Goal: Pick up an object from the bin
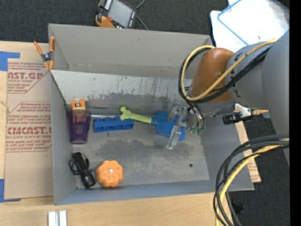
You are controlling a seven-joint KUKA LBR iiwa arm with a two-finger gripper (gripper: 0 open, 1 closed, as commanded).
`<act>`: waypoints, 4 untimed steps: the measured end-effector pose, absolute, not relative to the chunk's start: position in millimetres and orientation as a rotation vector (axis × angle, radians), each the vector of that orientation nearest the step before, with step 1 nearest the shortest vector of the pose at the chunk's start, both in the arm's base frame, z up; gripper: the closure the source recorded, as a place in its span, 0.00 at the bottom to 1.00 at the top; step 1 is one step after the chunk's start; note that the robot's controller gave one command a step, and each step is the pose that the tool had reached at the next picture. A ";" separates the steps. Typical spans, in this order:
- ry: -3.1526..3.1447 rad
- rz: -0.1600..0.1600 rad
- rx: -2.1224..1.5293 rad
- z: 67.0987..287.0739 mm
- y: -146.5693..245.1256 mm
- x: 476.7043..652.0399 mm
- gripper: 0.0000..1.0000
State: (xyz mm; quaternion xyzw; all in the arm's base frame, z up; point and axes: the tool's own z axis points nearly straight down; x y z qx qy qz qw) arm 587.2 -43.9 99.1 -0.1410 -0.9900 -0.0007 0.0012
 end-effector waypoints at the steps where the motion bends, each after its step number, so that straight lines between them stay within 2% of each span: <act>1: -3.060 -0.002 -0.746 69.2 -28.0 581.1 0.00; 2: -3.051 -0.001 -0.759 70.5 -32.5 578.7 1.00; 4: -3.051 0.000 -0.757 77.3 -32.2 578.3 1.00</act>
Offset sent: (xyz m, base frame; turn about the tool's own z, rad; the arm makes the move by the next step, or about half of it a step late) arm -0.0094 0.0108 -0.0291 0.2063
